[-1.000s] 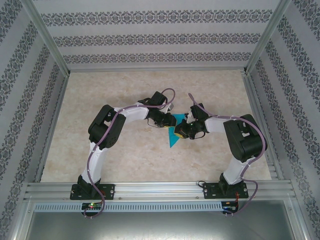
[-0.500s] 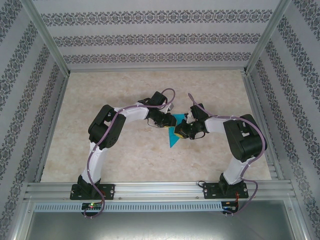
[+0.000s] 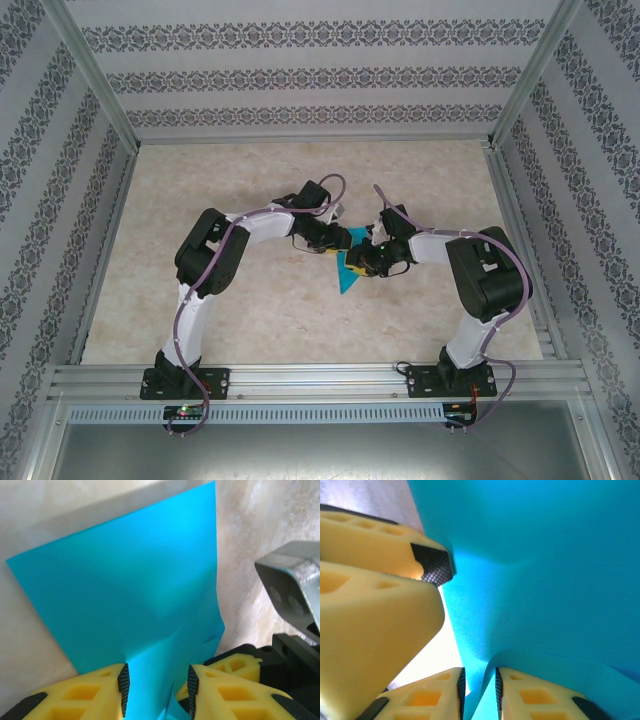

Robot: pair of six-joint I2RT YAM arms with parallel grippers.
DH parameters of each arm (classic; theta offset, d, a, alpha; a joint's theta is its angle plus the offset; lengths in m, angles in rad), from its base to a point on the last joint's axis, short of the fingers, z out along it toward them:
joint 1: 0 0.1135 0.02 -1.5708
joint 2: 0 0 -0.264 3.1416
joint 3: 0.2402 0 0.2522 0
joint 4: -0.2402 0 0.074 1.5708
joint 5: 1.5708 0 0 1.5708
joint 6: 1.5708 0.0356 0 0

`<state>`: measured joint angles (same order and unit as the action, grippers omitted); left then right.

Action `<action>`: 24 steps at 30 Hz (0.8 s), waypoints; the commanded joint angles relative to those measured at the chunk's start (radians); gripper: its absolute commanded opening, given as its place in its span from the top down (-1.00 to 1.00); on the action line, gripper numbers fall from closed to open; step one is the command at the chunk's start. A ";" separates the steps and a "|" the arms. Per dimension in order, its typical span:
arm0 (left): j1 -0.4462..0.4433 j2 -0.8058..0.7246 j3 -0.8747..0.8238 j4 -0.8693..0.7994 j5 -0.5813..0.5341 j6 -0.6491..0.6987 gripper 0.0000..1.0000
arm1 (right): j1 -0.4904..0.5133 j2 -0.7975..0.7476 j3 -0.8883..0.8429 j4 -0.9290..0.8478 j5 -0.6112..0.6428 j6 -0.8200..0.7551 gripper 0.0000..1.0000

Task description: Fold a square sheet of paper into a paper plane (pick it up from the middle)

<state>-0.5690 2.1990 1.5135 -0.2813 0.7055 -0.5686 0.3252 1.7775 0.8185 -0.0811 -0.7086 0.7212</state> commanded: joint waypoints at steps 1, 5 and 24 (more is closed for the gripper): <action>-0.007 -0.026 -0.019 0.024 0.016 -0.010 0.13 | 0.013 0.046 -0.015 -0.035 0.061 -0.032 0.40; 0.015 -0.076 -0.034 0.022 0.006 -0.010 0.02 | 0.014 0.041 -0.025 -0.027 0.058 -0.032 0.29; 0.006 -0.364 -0.370 0.104 -0.083 -0.068 0.08 | 0.017 0.004 -0.056 0.003 0.046 -0.002 0.11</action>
<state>-0.5407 1.8557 1.1786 -0.2314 0.6422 -0.6079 0.3321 1.7657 0.8043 -0.0204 -0.7376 0.7086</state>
